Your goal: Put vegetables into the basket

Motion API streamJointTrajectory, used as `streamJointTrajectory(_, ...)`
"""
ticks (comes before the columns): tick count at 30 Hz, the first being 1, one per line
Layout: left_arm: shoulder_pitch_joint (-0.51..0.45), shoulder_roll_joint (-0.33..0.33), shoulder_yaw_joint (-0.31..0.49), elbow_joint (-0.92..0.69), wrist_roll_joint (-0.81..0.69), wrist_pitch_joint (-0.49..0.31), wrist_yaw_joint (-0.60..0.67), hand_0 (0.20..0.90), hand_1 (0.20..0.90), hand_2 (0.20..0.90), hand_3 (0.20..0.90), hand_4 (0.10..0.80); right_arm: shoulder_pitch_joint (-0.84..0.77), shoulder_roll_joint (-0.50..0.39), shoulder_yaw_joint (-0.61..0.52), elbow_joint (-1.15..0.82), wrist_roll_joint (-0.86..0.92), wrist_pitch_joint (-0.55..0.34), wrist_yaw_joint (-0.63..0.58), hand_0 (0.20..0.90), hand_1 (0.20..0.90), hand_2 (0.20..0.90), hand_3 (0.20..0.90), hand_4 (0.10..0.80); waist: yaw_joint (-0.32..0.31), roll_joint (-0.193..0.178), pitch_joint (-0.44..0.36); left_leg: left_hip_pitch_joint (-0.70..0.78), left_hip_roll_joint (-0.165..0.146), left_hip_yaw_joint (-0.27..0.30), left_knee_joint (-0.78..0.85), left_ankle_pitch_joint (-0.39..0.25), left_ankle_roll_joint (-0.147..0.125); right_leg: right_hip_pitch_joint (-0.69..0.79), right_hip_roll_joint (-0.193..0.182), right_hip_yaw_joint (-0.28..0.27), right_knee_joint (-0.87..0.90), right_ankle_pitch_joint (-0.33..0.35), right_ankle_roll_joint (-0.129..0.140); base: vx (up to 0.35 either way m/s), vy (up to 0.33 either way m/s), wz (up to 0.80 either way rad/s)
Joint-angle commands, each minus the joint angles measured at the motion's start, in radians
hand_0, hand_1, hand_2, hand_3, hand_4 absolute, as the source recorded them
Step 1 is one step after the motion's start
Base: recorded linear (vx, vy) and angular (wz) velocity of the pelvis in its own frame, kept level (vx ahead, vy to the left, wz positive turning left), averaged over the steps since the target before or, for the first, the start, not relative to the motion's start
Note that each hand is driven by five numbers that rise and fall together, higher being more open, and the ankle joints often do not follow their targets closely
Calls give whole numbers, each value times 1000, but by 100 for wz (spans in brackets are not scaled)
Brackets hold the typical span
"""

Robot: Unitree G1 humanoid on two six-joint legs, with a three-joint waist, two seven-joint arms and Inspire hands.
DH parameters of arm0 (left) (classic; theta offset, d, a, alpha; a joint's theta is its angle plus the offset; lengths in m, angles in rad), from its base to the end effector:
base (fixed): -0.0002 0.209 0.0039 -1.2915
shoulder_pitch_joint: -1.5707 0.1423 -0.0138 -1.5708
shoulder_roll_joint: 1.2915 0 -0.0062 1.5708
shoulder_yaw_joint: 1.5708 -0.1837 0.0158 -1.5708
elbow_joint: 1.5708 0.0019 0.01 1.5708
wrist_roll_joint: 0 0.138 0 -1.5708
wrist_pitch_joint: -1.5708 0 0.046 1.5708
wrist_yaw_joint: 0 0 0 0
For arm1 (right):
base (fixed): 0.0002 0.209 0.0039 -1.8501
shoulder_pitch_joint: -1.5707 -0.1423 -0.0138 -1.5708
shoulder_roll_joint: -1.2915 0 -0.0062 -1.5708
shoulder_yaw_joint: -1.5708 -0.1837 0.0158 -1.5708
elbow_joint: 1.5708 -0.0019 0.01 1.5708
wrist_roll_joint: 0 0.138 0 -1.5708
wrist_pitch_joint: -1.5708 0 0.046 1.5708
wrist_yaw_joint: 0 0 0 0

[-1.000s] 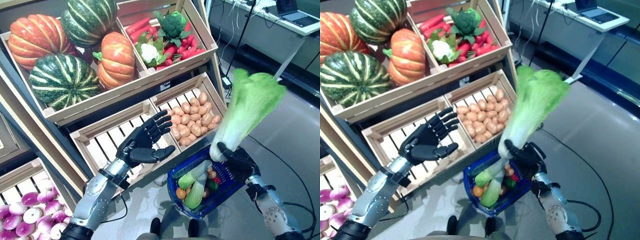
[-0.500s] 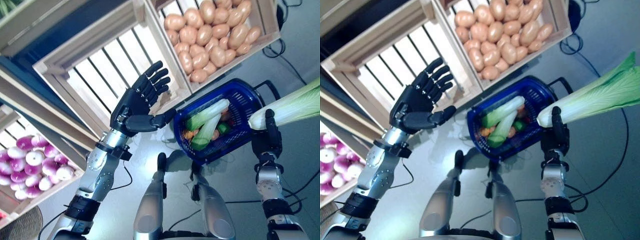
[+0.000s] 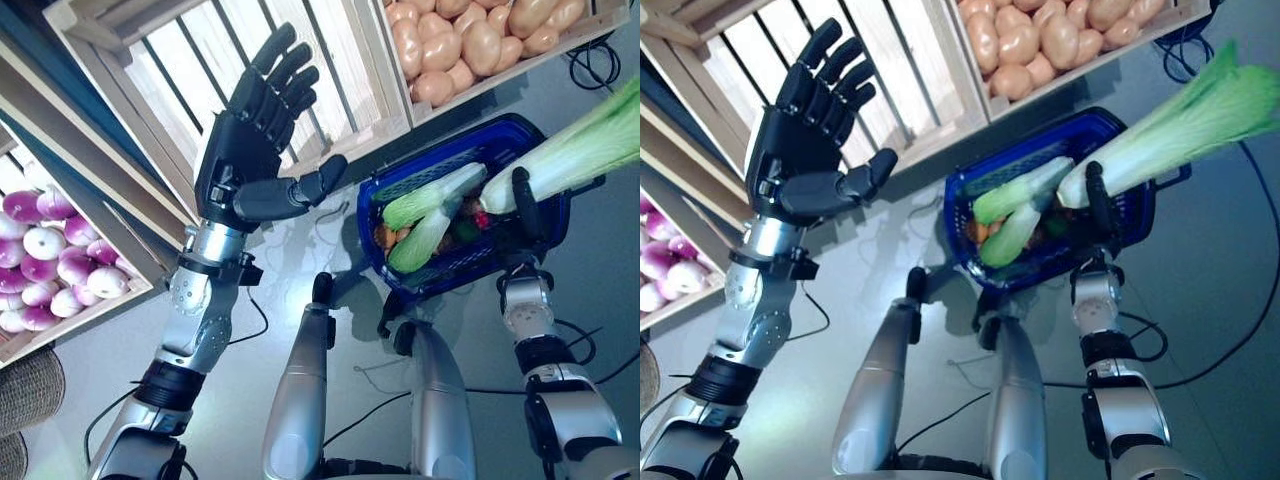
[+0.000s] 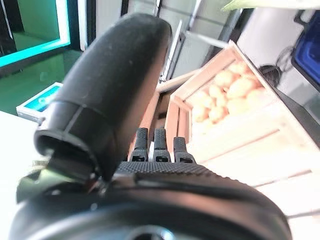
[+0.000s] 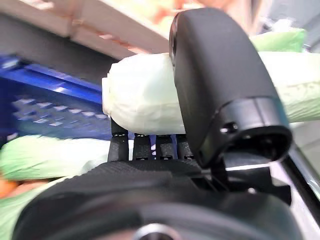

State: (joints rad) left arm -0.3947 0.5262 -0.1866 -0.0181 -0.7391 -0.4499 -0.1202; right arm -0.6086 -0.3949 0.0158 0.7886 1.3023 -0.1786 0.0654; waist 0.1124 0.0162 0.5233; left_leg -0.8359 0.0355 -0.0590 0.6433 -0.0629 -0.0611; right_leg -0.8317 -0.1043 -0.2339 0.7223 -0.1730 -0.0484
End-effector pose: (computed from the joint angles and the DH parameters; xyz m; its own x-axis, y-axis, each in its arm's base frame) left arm 0.2557 0.1913 0.1614 0.6806 -0.2671 0.6823 0.4054 0.9129 -0.0470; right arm 0.3067 -0.2378 0.0791 0.9761 -0.2171 0.0108 0.1264 0.6071 0.7845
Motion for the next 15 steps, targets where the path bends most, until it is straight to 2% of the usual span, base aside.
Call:
streamJointTrajectory(1,-39,19,61,-130,50,-105,46,900,900,900,900,800,2,-64,10,-77,-97,45,18,300,300,300,300,400,15,-9,-3,-65,-48,24,-16,30,40,17,-4,29,5,53,28,63,-28,7)
streamJointTrajectory(4,-39,34,77,-125,53,-85,54,900,900,900,900,800,-17,-76,24,-35,-72,105,-20,300,300,300,300,400,27,-11,-3,-89,-58,16,8,2,39,-6,-5,33,45,28,37,110,-62,6)
streamJointTrajectory(11,-51,33,84,-141,78,-63,87,900,900,900,900,800,-94,-72,30,17,-81,162,-180,300,300,300,300,400,37,19,-3,-175,-83,11,38,15,44,-101,-8,42,99,35,35,20,-13,4)
streamJointTrajectory(15,-83,31,74,-137,82,-30,91,900,900,900,900,800,-148,-53,29,86,-42,167,-172,300,300,300,300,400,43,37,-3,-204,-95,7,58,9,46,-136,-11,42,127,33,36,1,-20,9)
